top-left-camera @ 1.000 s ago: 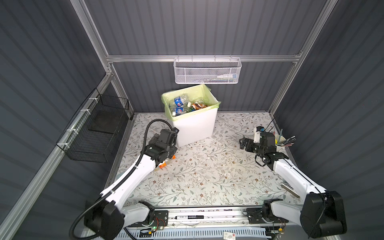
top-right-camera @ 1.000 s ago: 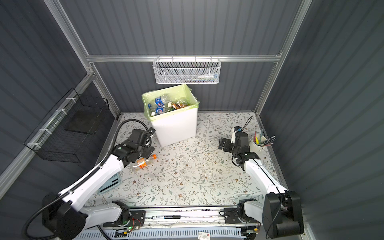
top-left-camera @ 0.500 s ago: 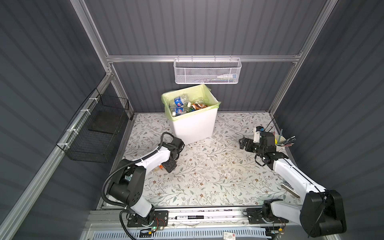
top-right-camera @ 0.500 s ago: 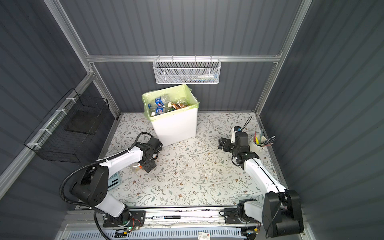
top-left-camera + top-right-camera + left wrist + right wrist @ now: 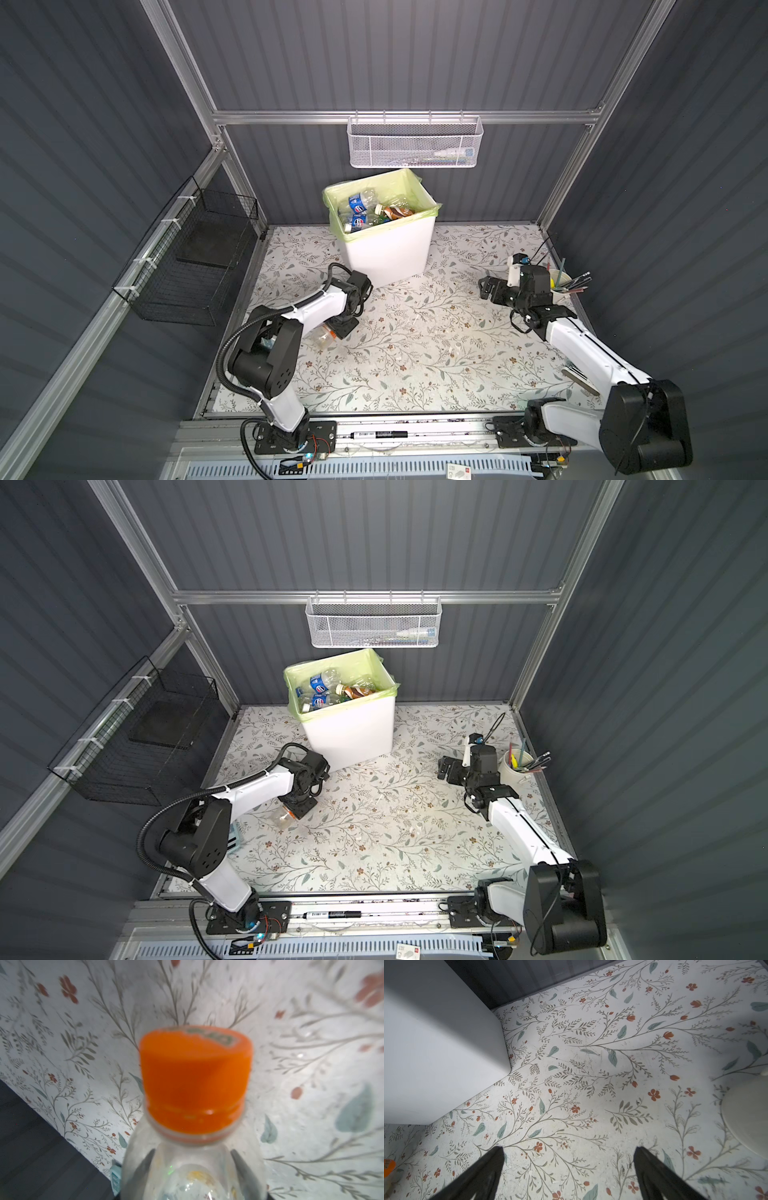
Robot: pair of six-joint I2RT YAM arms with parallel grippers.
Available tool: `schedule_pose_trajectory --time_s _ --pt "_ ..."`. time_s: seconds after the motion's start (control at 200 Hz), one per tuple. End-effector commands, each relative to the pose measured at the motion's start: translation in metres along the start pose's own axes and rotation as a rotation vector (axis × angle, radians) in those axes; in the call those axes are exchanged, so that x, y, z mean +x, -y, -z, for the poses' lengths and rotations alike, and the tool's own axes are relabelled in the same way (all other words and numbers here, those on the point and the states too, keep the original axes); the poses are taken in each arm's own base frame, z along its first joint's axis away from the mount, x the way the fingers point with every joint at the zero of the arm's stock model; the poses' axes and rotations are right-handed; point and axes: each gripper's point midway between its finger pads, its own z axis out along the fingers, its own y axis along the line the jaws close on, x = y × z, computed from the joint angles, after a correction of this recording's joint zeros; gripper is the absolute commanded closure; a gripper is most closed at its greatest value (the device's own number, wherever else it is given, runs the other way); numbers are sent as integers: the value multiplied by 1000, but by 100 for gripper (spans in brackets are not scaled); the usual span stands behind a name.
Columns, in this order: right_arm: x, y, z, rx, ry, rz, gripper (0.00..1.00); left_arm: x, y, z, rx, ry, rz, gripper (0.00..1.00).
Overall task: Throw the plastic bottles in the bin
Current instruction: 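Lift the orange-capped bottle with the left gripper over the bin and release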
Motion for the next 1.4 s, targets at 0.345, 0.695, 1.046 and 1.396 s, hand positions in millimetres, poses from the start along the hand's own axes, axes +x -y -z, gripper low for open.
schedule_pose_trajectory --time_s 0.345,0.695,1.046,1.396 --pt "-12 -3 7 -16 46 -8 1 -43 -90 356 -94 1349 331 64" --pt "-27 -11 19 -40 91 -14 1 -22 -130 480 -225 1984 507 62" --pt "-27 -12 32 -41 101 6 1 -258 -125 378 148 1402 377 13" --pt "-19 -1 31 -5 102 9 1 -209 -147 380 -6 1402 517 0"
